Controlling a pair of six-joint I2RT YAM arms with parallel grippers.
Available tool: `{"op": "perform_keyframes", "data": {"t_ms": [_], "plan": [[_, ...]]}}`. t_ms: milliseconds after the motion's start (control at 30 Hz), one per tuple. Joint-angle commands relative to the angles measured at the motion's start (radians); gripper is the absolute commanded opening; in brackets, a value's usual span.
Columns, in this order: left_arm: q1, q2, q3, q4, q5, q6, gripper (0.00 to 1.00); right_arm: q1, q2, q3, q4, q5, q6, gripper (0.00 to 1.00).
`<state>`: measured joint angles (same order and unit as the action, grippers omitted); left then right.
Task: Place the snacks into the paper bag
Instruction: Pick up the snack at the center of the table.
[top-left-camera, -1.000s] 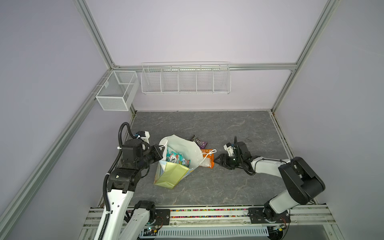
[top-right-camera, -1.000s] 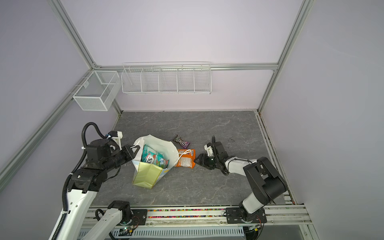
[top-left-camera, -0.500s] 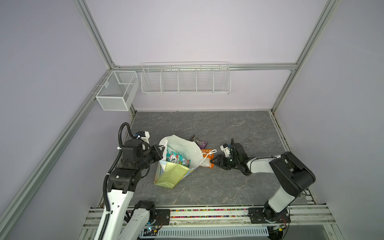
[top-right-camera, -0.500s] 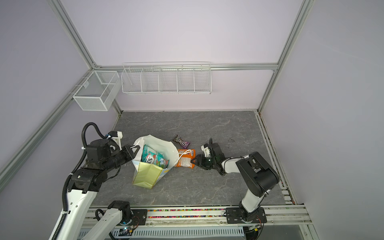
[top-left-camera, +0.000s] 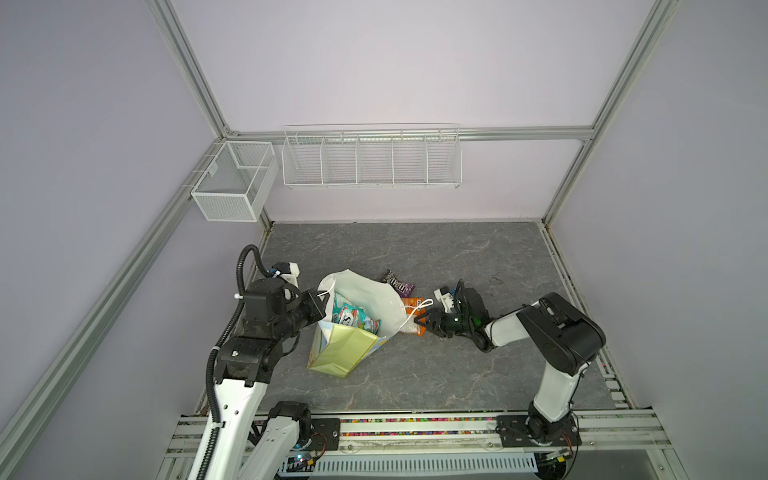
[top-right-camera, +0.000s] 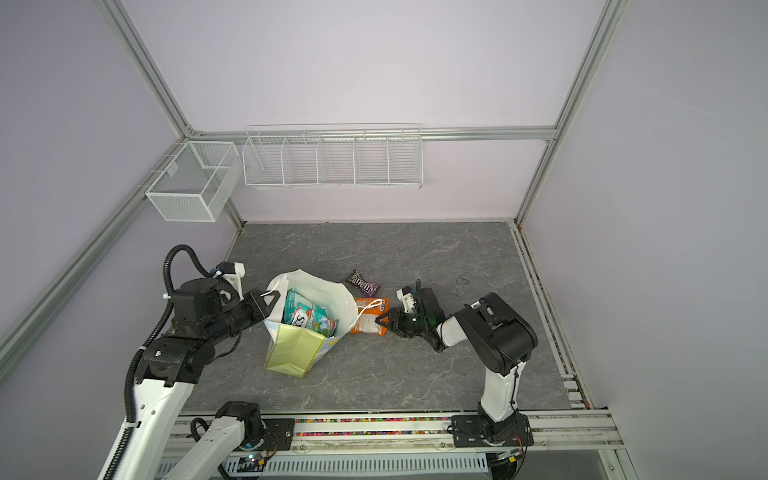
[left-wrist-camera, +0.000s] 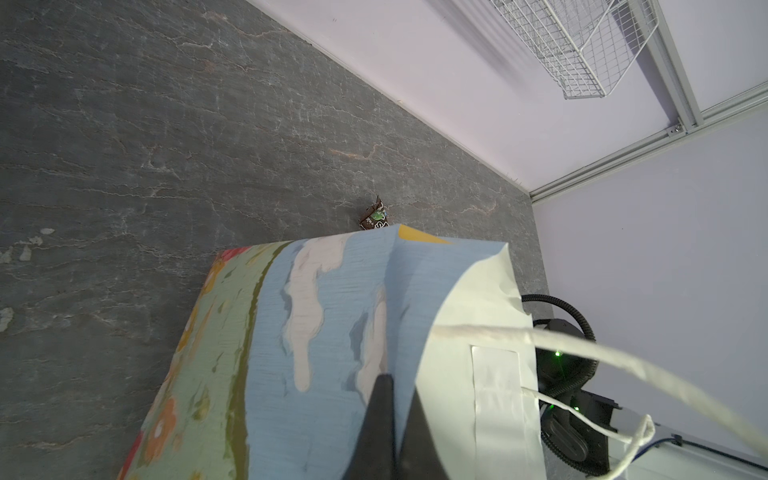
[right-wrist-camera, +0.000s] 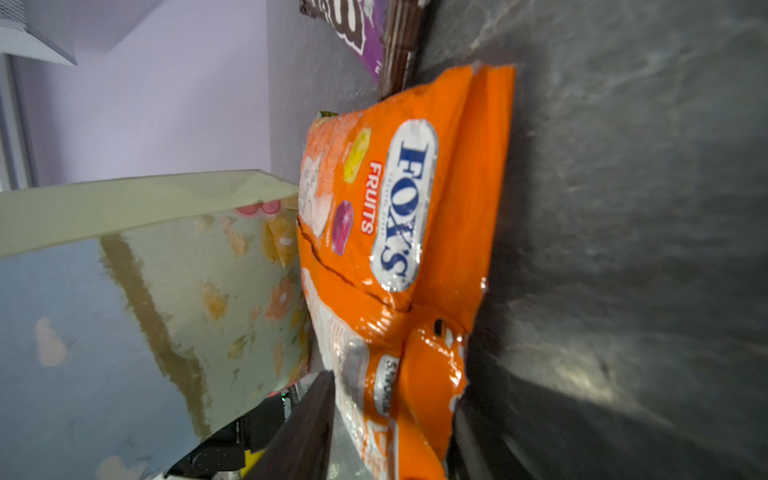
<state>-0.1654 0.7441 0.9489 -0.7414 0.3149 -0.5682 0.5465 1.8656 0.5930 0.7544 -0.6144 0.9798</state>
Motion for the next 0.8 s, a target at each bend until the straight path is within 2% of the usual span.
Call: {"op": "perform_keyframes", "data": {"t_ms": [0,367,500,767], "plan": [[0.000,-0.021,0.013,0.064,0.019,-0.009,0.00,0.009,0.061,-0.039,0.014,0.019,0.059,0.37],[0.000,-0.019,0.027,0.057,0.017,-0.010,0.00,0.017,0.034,-0.045,0.052,0.013,0.084,0.08],[0.000,-0.015,0.035,0.056,0.018,-0.009,0.00,0.023,-0.021,-0.040,0.008,0.015,0.068,0.07],[0.000,-0.015,0.045,0.057,0.021,-0.012,0.00,0.065,-0.206,0.020,-0.253,0.069,-0.042,0.07]]}}
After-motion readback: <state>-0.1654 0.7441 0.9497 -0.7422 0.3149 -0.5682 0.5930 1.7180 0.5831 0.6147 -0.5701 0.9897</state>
